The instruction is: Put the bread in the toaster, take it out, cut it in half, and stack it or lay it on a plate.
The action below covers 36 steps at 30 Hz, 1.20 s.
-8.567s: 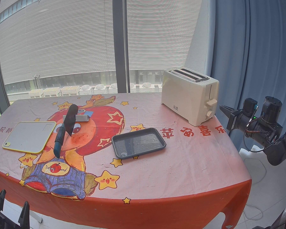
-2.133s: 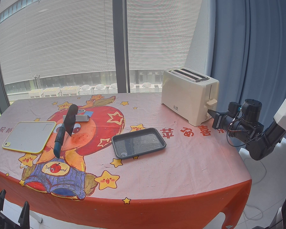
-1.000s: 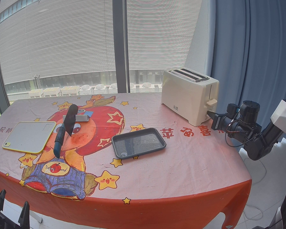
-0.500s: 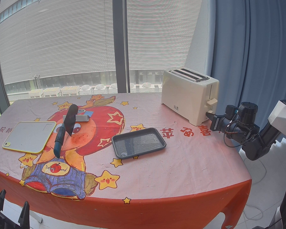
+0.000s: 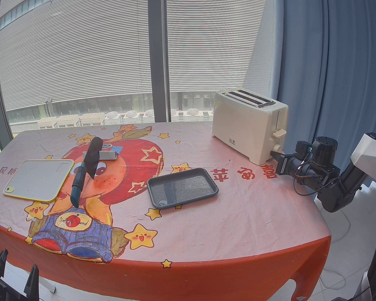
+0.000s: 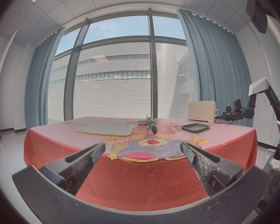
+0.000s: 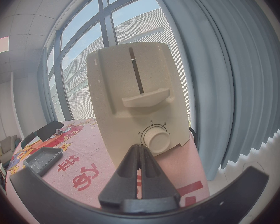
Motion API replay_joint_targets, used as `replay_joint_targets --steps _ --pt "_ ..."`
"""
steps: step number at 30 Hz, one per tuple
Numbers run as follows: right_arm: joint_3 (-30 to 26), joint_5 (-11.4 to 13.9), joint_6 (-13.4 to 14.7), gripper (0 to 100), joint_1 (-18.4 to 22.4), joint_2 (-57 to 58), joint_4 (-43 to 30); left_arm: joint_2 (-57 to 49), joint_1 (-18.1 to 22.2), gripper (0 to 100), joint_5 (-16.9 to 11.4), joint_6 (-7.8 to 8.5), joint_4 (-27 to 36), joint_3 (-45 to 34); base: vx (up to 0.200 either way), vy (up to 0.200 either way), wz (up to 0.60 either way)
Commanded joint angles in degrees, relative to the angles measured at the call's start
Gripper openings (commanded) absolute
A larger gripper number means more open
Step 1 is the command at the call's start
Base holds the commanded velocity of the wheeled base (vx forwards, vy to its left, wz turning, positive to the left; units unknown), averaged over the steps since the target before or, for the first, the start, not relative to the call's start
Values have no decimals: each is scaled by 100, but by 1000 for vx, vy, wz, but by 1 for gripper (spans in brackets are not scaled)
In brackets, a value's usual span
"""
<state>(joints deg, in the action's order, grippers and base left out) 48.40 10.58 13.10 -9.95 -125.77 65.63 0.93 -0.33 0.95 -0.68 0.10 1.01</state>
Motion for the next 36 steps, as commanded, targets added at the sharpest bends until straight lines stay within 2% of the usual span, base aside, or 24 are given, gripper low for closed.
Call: replay_joint_targets --steps 1,27,36 --pt "-6 5 -1 0 2 -9 11 -75 -2 100 2 -2 -1 -101 0 0 0" --pt "-85 -3 -10 0 -42 53 20 -66 -2 100 2 -11 -1 -101 0 0 0" --pt "-357 -74 -27 0 -192 562 20 -66 -2 100 2 -2 -1 -101 0 0 0"
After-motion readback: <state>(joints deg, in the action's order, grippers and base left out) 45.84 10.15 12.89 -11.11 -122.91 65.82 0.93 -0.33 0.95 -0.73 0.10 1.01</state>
